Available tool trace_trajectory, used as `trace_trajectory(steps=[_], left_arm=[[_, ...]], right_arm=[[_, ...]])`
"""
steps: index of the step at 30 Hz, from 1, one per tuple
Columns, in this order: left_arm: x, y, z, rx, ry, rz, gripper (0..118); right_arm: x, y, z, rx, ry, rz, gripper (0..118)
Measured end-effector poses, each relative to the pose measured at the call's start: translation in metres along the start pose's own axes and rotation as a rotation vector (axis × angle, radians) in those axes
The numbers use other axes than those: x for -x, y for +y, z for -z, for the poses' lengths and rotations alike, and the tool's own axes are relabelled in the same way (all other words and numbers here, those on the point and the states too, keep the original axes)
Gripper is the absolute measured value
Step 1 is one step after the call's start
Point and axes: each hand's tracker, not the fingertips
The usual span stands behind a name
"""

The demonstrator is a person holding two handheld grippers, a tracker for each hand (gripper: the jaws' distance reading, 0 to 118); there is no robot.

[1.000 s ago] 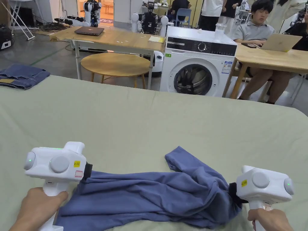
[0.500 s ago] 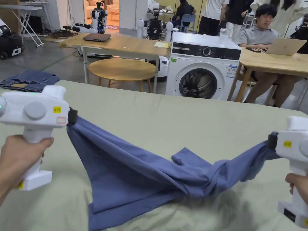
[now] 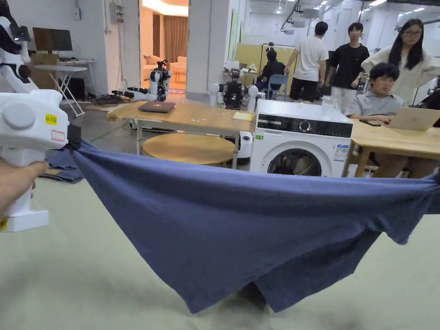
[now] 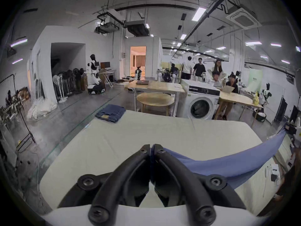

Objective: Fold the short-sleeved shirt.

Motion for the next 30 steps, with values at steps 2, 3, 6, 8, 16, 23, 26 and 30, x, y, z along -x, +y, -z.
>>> trace_trajectory(steps=[2,3,6,8,16,23,26,30], left_arm=[[-0.001,0.015,0.003,-0.018,0.014,0.012,0],[-0.002,0.022,0.004,-0.023,0.023,0.020,0],[0.000,0.047,0.010,-0.041,0.026,0.017,0],[-0.001,0.060,0.014,-0.054,0.031,0.016,0],[-0.004,0.063,0.026,-0.079,0.048,0.031,0],[-0.010,-0.003,0.040,-0.040,0.048,0.061,0],[-0.009,-0.040,0.045,0.001,0.036,0.075,0],[-0.009,-0.097,0.034,0.023,0.021,0.061,0]], right_arm=[[0.003,0.013,0.003,-0.028,0.005,0.002,5],[0.005,0.021,0.006,-0.031,0.007,-0.001,5],[0.011,0.044,0.017,-0.050,-0.003,-0.011,5],[0.017,0.058,0.022,-0.074,-0.013,-0.028,5],[0.028,0.067,0.039,-0.118,-0.029,-0.057,5],[0.021,0.006,0.047,-0.028,-0.032,-0.072,5],[0.018,-0.033,0.041,0.015,-0.053,-0.116,5],[0.011,-0.082,0.018,0.051,-0.042,-0.114,5]])
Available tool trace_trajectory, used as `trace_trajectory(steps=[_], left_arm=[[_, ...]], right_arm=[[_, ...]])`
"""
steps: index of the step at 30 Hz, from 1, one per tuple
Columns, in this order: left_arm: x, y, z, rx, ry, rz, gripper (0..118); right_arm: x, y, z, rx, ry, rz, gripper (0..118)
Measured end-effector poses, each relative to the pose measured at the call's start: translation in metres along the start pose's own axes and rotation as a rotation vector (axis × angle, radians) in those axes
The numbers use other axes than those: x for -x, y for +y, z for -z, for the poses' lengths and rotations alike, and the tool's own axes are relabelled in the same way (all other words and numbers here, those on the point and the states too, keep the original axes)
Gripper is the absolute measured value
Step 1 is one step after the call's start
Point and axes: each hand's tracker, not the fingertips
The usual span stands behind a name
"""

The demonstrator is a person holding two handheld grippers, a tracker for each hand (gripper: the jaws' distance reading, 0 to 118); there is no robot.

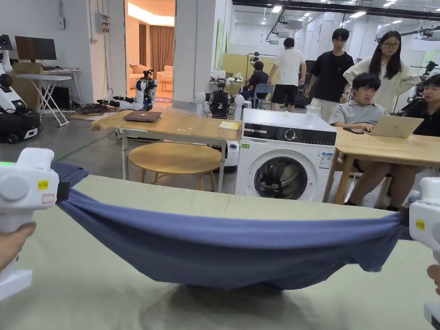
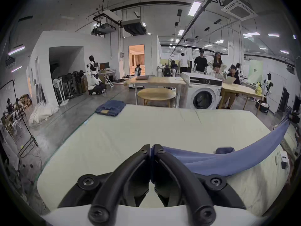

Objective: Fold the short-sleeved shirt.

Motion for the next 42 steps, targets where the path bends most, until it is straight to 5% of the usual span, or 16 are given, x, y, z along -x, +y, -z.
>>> trace_trajectory(steps=[6,22,23,27,36,38,42], left_arm=[[-0.001,-0.084,-0.034,0.034,-0.027,0.005,0],[0.008,-0.232,-0.069,0.201,-0.017,-0.080,0],[0.008,-0.234,-0.069,0.204,-0.019,-0.086,1],[0.004,-0.235,-0.079,0.174,0.001,-0.092,38],[-0.053,-0.229,-0.099,-0.004,-0.048,0.010,40],[-0.074,-0.227,-0.103,-0.029,-0.069,0.018,38],[-0.112,-0.230,-0.106,-0.054,-0.066,0.057,0]], right_arm=[[-0.003,-0.077,-0.036,0.066,-0.014,-0.052,5],[-0.011,-0.215,-0.073,0.224,0.010,-0.024,6],[-0.009,-0.218,-0.077,0.218,0.013,-0.010,9],[0.002,-0.216,-0.090,0.165,0.013,-0.004,53],[0.078,-0.198,-0.130,-0.019,0.083,0.059,53],[0.100,-0.196,-0.138,-0.036,0.108,0.060,49],[0.140,-0.193,-0.146,-0.049,0.176,0.057,1]])
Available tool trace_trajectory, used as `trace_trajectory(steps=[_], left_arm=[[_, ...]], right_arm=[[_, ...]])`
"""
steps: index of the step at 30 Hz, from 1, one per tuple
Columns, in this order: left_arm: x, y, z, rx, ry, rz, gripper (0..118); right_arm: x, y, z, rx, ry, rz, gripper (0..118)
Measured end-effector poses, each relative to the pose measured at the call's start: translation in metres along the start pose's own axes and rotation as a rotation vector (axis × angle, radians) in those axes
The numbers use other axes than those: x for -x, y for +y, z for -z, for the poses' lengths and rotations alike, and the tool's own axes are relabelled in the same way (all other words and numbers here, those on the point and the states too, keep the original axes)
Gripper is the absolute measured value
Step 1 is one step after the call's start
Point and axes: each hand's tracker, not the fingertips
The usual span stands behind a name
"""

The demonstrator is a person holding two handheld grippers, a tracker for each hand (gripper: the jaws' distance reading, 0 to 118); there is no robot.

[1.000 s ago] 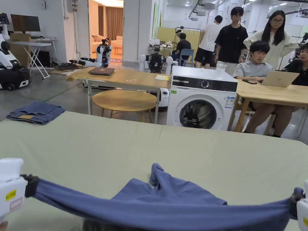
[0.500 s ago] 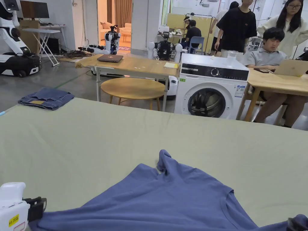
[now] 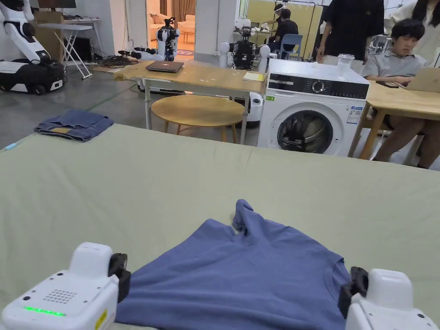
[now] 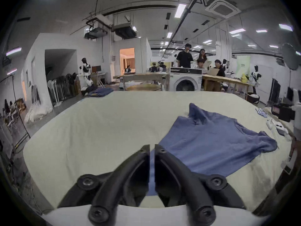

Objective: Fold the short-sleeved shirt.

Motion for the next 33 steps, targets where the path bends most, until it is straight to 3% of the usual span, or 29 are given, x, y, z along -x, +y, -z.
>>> trace_trajectory(steps=[8,20,21,23,27,31,33], left_arm=[[-0.012,-0.002,0.011,0.144,-0.027,-0.076,0],[0.121,0.004,0.020,0.431,0.059,-0.370,0],[0.129,0.004,0.025,0.457,0.057,-0.377,11],[0.137,0.004,0.032,0.502,0.049,-0.421,16],[0.146,-0.005,0.061,0.573,0.088,-0.454,55],[0.138,-0.030,0.096,0.768,0.169,-0.401,59],[0.134,-0.039,0.102,0.751,0.167,-0.406,59]], right_arm=[[0.038,-0.001,0.006,0.062,0.110,0.023,0],[0.051,-0.014,0.036,0.150,0.143,-0.011,0],[0.051,-0.015,0.038,0.158,0.148,-0.014,0],[0.052,-0.017,0.043,0.171,0.150,-0.017,0],[0.053,-0.020,0.049,0.194,0.156,-0.022,0],[0.051,-0.021,0.053,0.209,0.159,-0.031,0],[0.050,-0.022,0.054,0.213,0.156,-0.034,0]])
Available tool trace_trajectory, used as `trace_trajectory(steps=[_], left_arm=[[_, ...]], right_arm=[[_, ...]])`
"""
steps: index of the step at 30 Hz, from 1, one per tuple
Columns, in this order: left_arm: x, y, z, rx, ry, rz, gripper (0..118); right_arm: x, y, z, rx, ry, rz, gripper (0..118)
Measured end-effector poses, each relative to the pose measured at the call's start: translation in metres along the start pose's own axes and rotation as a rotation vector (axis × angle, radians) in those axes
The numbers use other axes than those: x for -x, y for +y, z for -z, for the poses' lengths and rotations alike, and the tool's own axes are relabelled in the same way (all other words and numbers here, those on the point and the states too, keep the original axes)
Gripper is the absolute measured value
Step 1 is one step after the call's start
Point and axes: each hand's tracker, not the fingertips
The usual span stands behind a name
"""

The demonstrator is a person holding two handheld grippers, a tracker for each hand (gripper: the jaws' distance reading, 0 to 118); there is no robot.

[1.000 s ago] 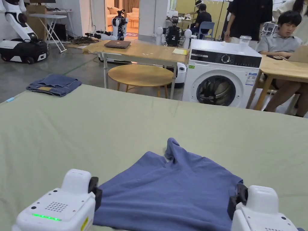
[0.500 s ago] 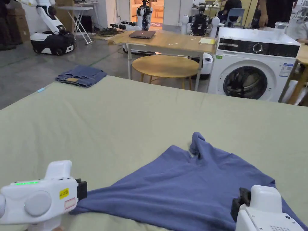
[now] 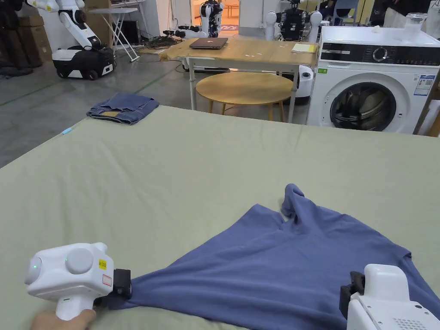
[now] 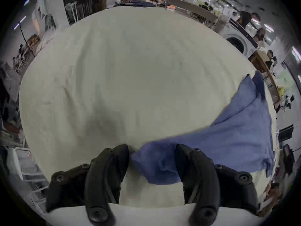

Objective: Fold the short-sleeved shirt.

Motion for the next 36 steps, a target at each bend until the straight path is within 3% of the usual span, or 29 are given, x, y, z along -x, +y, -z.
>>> trace_trajectory(steps=[2,4,5,7,8,13,15,17,18,19,22,25,28,30,33,36], left_arm=[[-0.009,-0.003,-0.007,-0.039,0.047,-0.016,58],[-0.022,-0.004,-0.005,-0.057,0.096,0.059,45],[-0.027,-0.005,-0.008,-0.065,0.102,0.087,37],[-0.031,-0.005,-0.008,-0.075,0.083,0.077,4],[-0.030,-0.004,-0.008,-0.089,0.057,0.073,0],[-0.022,-0.013,-0.010,-0.110,0.030,0.063,0],[-0.017,-0.018,-0.015,-0.134,-0.010,0.040,0],[-0.014,-0.020,-0.018,-0.129,-0.022,0.034,0],[-0.013,-0.022,-0.020,-0.137,-0.030,0.038,0],[-0.014,-0.024,-0.020,-0.136,-0.028,0.040,0],[-0.012,-0.027,-0.020,-0.138,-0.039,0.042,0],[-0.009,-0.029,-0.018,-0.140,-0.046,0.036,0],[-0.008,-0.031,-0.020,-0.139,-0.055,0.025,0],[-0.010,-0.032,-0.022,-0.141,-0.054,0.024,0],[-0.011,-0.034,-0.022,-0.143,-0.051,0.024,0],[-0.012,-0.035,-0.021,-0.141,-0.050,0.024,0]], right_arm=[[-0.002,-0.001,0.003,0.013,-0.003,-0.003,0],[-0.004,-0.001,0.006,0.026,0.000,-0.005,0],[-0.005,-0.001,0.008,0.031,0.001,-0.005,0],[-0.007,0.002,0.015,0.046,0.002,-0.013,0],[-0.010,0.004,0.019,0.054,0.004,-0.015,0],[-0.029,0.038,0.056,0.100,0.037,-0.004,0],[-0.040,0.064,0.088,0.157,0.040,-0.048,2],[-0.053,0.087,0.119,0.178,0.047,-0.047,15],[-0.058,0.099,0.139,0.226,0.059,-0.057,35],[-0.063,0.112,0.158,0.266,0.076,-0.058,35],[-0.068,0.138,0.211,0.353,0.102,-0.098,52],[-0.070,0.148,0.256,0.443,0.112,-0.181,56],[-0.075,0.144,0.293,0.539,0.118,-0.192,58],[-0.079,0.139,0.313,0.573,0.102,-0.187,58],[-0.082,0.130,0.325,0.628,0.160,-0.113,59],[-0.077,0.129,0.320,0.591,0.142,-0.147,57]])
